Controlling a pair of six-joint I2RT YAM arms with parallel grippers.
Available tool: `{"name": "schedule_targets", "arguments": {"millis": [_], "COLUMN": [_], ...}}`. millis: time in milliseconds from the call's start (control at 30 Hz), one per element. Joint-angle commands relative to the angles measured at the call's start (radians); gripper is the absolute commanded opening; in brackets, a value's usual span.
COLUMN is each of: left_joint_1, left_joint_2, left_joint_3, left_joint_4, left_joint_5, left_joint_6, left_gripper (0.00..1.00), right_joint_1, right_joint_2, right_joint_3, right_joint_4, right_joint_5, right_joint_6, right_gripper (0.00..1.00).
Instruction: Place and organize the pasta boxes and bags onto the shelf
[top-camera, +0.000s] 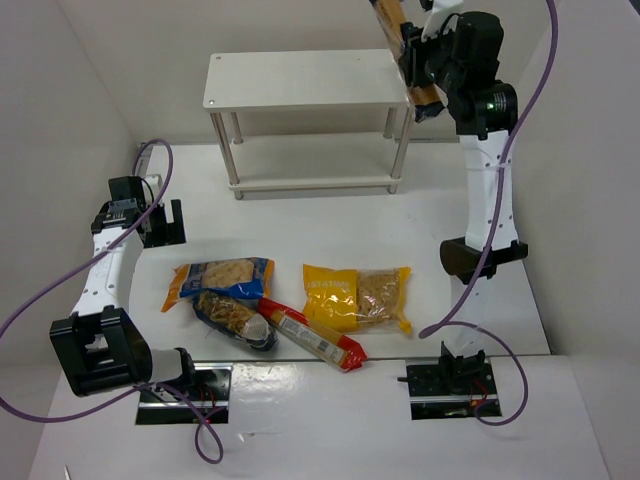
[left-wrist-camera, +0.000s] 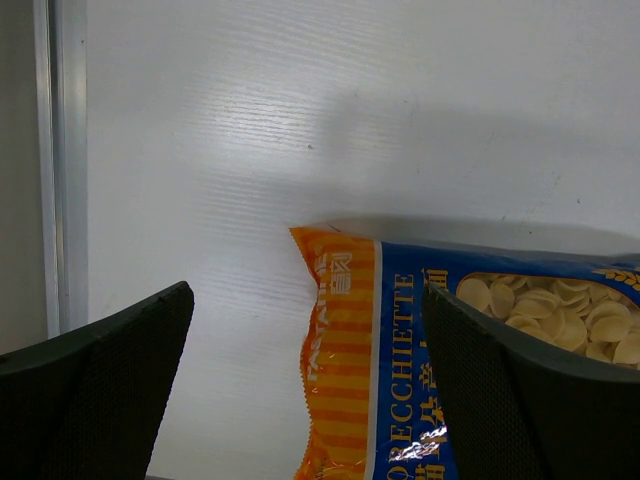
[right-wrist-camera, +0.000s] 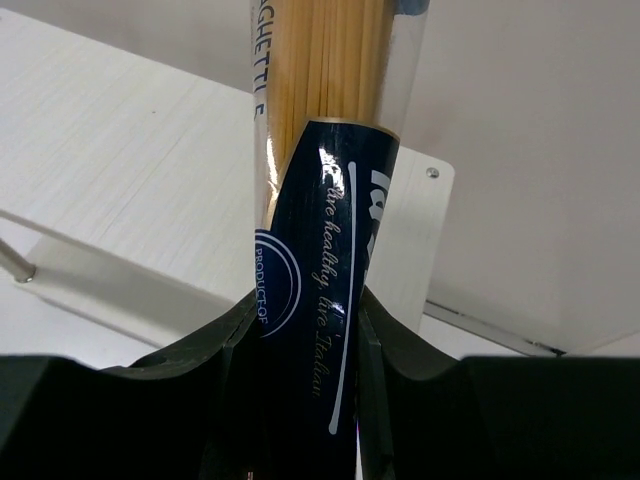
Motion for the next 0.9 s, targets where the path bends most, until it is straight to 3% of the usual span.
{"name": "schedule_targets", "arguments": {"millis": [0, 267, 867], "left_joint_1": [0.005, 0.005, 0.005], "left_joint_2": [0.008, 0.028, 0.028], "left_joint_3": [-0.003, -0.003, -0.012], "left_joint_4": [0.013, 0.013, 0.013], "left_joint_5": [0.017, 0.026, 0.046], "left_joint_6": [0.022, 0.022, 0.032], "left_gripper": [1.00, 1.00, 1.00], "right_joint_1": [-0.003, -0.012, -0.051], "right_joint_2": [-0.008, 0.116, 0.204], "right_joint_3": [0.140, 0.255, 0.255], "right_joint_4": [0.043, 0.021, 0.095], "right_joint_5": [-0.119, -0.185, -0.206], "right_joint_6": [0.028, 0.046, 0.074], "right_gripper": [0.00, 0.00, 0.00]}}
